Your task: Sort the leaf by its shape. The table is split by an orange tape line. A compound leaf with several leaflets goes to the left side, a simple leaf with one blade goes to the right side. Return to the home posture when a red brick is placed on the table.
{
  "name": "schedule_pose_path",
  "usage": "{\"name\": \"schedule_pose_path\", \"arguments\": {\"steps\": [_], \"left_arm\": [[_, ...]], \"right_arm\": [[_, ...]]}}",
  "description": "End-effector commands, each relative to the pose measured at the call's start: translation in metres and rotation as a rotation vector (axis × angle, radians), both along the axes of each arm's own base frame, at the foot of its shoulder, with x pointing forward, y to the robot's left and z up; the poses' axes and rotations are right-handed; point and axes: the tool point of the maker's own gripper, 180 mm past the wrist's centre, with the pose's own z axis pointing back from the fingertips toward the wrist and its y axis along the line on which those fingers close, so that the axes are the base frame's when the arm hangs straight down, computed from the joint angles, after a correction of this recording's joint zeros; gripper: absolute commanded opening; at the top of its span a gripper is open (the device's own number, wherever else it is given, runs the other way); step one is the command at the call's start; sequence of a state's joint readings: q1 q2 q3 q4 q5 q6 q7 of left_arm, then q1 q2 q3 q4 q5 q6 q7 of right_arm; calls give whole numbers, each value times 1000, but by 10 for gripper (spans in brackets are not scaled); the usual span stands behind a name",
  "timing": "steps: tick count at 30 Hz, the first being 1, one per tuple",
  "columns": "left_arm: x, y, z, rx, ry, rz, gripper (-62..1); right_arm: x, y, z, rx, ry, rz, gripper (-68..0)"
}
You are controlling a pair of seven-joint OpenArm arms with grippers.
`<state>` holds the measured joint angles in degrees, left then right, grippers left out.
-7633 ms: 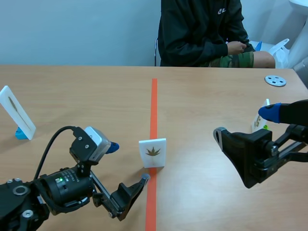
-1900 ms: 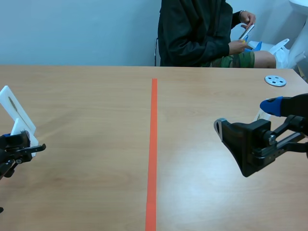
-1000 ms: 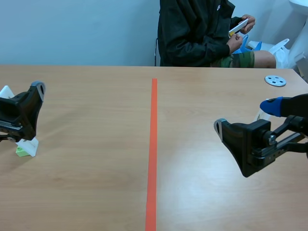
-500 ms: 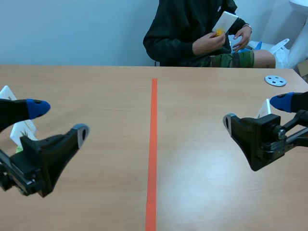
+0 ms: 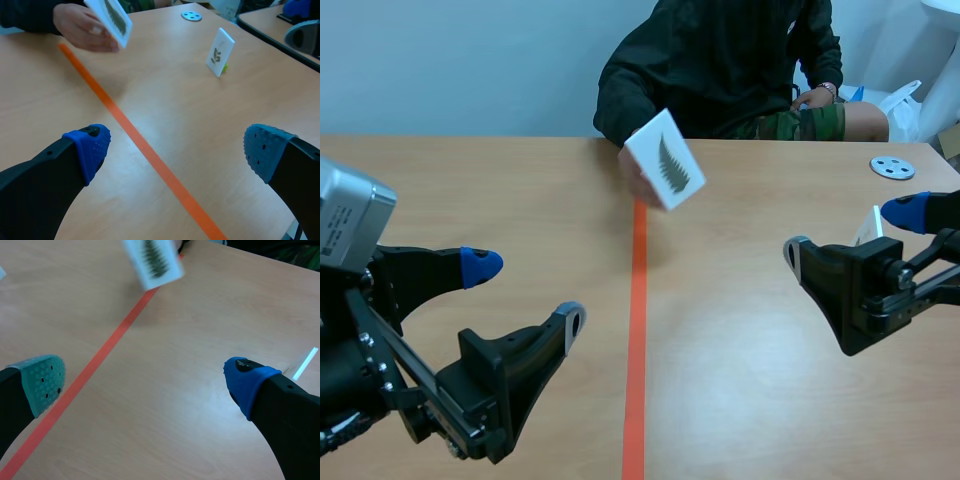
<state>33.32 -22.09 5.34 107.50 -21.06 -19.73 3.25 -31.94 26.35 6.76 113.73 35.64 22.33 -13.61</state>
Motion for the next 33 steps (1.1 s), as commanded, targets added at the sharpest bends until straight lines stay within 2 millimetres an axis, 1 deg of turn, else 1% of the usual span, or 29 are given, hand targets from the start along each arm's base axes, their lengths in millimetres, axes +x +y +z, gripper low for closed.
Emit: {"name": "schedule_pose_path", "arguments": {"steps": [1, 29, 33], "left_arm": [[2, 1, 5, -15, -18, 3, -37], [2, 1, 6, -16, -18, 3, -37], [2, 1, 6, -15, -18, 3, -37]], "right_arm": [[4, 0, 9, 15, -32, 1, 4], [4, 0, 9, 14, -31, 2, 4], [2, 4, 8, 15, -29, 29, 4]]}}
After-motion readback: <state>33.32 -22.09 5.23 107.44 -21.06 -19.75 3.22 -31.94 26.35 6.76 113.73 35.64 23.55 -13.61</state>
